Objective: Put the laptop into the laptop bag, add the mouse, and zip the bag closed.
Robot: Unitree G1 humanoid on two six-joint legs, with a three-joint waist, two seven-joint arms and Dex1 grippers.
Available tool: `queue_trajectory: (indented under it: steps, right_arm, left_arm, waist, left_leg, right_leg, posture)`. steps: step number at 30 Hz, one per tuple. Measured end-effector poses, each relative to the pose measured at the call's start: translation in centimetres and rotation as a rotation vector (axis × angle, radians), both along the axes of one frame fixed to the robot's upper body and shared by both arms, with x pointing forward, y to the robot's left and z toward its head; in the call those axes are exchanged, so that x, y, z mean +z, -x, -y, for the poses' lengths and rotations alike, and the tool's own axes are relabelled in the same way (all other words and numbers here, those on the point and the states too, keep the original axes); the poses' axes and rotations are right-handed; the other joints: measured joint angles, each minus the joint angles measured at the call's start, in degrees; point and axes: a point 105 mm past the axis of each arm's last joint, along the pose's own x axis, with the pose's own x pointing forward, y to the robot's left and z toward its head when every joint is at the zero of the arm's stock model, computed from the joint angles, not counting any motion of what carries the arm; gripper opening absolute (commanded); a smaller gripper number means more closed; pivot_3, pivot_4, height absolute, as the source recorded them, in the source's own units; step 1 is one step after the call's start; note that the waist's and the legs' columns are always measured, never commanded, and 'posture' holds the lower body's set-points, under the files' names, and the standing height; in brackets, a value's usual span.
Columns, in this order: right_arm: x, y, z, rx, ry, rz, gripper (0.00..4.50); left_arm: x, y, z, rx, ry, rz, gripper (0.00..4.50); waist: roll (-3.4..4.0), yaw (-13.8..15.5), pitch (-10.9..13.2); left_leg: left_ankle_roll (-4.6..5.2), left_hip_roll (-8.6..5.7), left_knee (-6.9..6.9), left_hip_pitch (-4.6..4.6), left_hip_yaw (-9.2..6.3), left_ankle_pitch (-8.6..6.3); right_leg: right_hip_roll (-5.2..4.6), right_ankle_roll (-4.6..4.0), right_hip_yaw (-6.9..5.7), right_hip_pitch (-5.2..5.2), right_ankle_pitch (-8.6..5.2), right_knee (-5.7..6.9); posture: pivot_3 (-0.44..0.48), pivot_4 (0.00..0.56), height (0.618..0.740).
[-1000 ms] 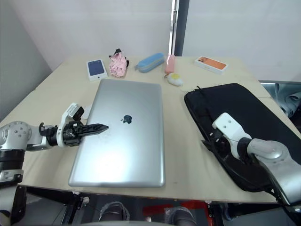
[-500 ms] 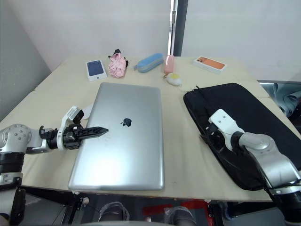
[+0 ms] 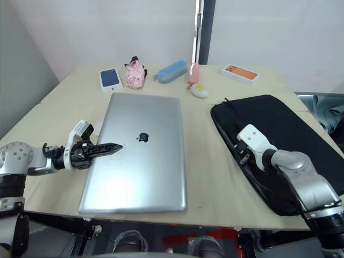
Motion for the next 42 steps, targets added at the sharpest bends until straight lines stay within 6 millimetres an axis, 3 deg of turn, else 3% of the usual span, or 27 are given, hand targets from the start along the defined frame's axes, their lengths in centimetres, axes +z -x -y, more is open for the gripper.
queue_trajectory:
  steps: [5, 12, 22, 32, 37, 42]
  right_arm:
    - [-0.1, 0.0, 0.0, 0.002, 0.043, 0.004, 0.04]
    - [0.3, 0.4, -1.1, -0.021, -0.076, -0.018, 0.04]
    - [7.2, 0.0, -1.7, -0.028, -0.286, 0.1, 0.04]
    - [10.1, 0.0, -2.3, 0.015, -0.345, 0.135, 0.04]
    - [10.1, 0.0, -2.3, 0.013, -0.349, 0.131, 0.04]
    - [10.1, 0.0, -2.6, 0.009, -0.352, 0.137, 0.04]
  left_arm:
    - [0.2, -0.2, 0.1, 0.003, 0.002, 0.01, 0.3]
    - [-0.1, -0.4, 0.6, 0.003, 0.024, 0.005, 0.3]
    - [-0.6, -0.7, 2.4, -0.022, 0.062, -0.004, 0.3]
    - [-0.9, -1.3, 4.9, -0.059, 0.107, -0.021, 0.3]
    - [-1.4, -1.6, 6.8, -0.089, 0.16, -0.085, 0.3]
    - [-2.0, -3.5, 8.4, -0.027, 0.193, -0.171, 0.3]
  waist:
    - [-0.01, 0.0, 0.0]
    - [-0.01, 0.0, 0.0]
    - [-0.01, 0.0, 0.0]
    - [0.0, 0.2, 0.0]
    - [0.0, 0.3, 0.0]
    - [-0.02, 0.4, 0.0]
  left_leg:
    - [0.0, 0.0, 0.01, 0.0, 0.0, 0.0]
    - [0.0, 0.0, 0.01, 0.0, 0.0, 0.0]
    - [0.0, 0.01, 0.02, -0.01, 0.01, 0.01]
    - [-0.02, 0.0, 0.03, -0.02, 0.01, 0.02]
    - [-0.21, -0.01, 0.02, -0.06, 0.01, 0.12]
    - [-0.22, -0.02, 0.13, -0.08, -0.02, 0.14]
  right_leg:
    - [0.0, 0.0, 0.01, 0.01, 0.0, 0.01]
    - [-0.01, 0.0, 0.02, -0.01, 0.0, 0.03]
    - [0.01, 0.0, 0.04, -0.04, 0.0, 0.06]
    - [0.01, 0.0, 0.03, -0.04, 0.0, 0.07]
    - [0.01, 0.0, 0.04, -0.03, 0.0, 0.06]
    - [0.0, 0.08, 0.05, -0.01, 0.05, 0.08]
  posture:
    - [0.0, 0.15, 0.74]
    - [0.0, 0.15, 0.74]
    - [0.0, 0.15, 0.74]
    - [0.0, 0.15, 0.74]
    - [0.0, 0.15, 0.74]
    - [0.0, 0.15, 0.74]
